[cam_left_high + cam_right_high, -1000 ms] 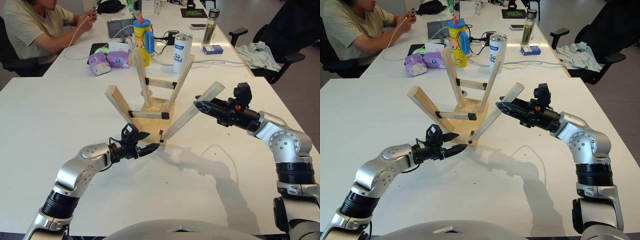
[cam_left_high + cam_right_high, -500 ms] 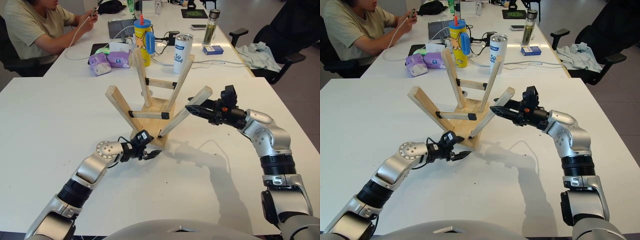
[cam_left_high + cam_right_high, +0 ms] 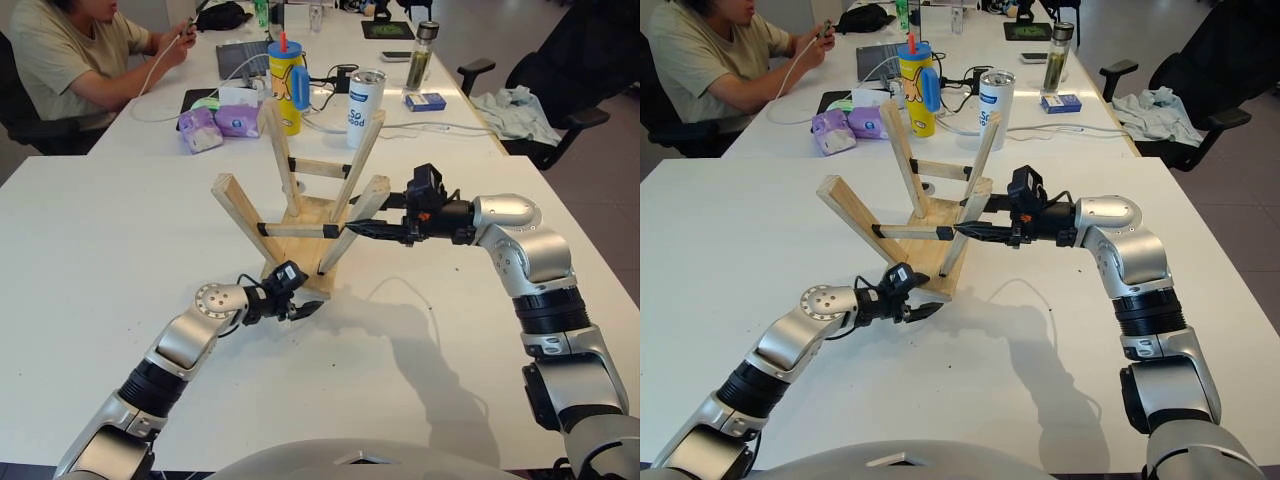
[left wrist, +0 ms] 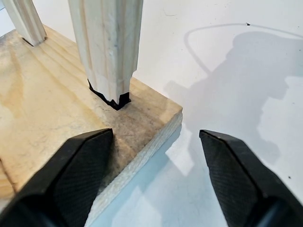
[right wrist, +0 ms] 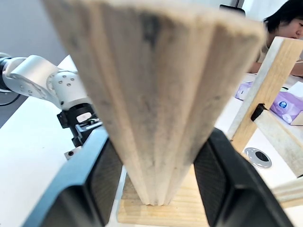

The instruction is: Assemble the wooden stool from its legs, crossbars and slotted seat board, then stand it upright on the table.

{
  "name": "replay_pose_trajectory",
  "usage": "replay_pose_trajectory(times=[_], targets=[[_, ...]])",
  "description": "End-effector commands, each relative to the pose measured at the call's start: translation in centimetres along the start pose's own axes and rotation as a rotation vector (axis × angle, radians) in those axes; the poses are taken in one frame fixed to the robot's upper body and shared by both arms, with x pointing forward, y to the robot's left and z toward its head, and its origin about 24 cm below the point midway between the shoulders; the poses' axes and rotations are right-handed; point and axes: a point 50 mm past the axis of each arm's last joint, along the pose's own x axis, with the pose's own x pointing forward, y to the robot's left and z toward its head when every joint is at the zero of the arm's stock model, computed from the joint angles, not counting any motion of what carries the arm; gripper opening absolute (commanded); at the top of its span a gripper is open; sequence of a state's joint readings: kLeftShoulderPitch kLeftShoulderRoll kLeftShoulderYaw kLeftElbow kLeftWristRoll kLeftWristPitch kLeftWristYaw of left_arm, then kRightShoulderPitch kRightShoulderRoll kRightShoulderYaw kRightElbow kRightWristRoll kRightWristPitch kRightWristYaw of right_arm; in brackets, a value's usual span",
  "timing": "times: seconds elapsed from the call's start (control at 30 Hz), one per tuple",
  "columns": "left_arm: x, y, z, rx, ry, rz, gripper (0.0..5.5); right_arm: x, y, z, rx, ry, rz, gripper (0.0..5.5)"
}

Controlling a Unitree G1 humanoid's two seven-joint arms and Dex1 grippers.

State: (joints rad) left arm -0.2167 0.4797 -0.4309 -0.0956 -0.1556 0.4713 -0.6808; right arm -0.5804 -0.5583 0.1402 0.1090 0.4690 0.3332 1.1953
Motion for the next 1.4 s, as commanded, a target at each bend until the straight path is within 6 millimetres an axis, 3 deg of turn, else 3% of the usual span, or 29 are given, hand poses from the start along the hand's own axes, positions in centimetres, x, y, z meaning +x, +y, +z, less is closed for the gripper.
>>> replay_pose_trajectory(times=[0.03, 0.27, 0.47, 0.67, 0.9, 1.07, 1.3, 1.4], targets=[[0.6, -2.0, -4.6, -0.136, 0.188, -0.056, 3.40, 1.0, 0.1, -1.4, 0.037, 0.095, 0.011, 2.05], [1.1, -2.3, -4.5, -0.142, 0.181, -0.063, 3.40, 2.7, -0.2, -1.1, -0.007, 0.151, 0.063, 2.05], [1.6, -2.6, -4.6, -0.157, 0.180, -0.066, 3.40, 3.1, -1.8, -2.0, 0.048, 0.237, -0.021, 2.05], [1.8, -2.5, -4.8, -0.172, 0.183, -0.044, 3.40, 4.1, -0.4, -2.0, 0.057, 0.171, 0.062, 2.05], [1.9, -1.8, -4.6, -0.179, 0.183, -0.024, 3.40, 3.3, 0.8, -6.5, 0.111, 0.293, 0.045, 2.05], [1.9, -1.6, -4.6, -0.184, 0.185, -0.019, 3.40, 3.9, 0.7, -5.7, 0.107, 0.230, 0.054, 2.05], [1.9, -1.2, -4.8, -0.190, 0.198, -0.005, 3.40, 4.2, 0.2, -6.3, 0.101, 0.207, 0.018, 2.05], [1.9, -0.8, -5.1, -0.200, 0.212, 0.018, 3.40, 4.1, -0.9, -4.4, 0.108, 0.086, -0.051, 2.67]])
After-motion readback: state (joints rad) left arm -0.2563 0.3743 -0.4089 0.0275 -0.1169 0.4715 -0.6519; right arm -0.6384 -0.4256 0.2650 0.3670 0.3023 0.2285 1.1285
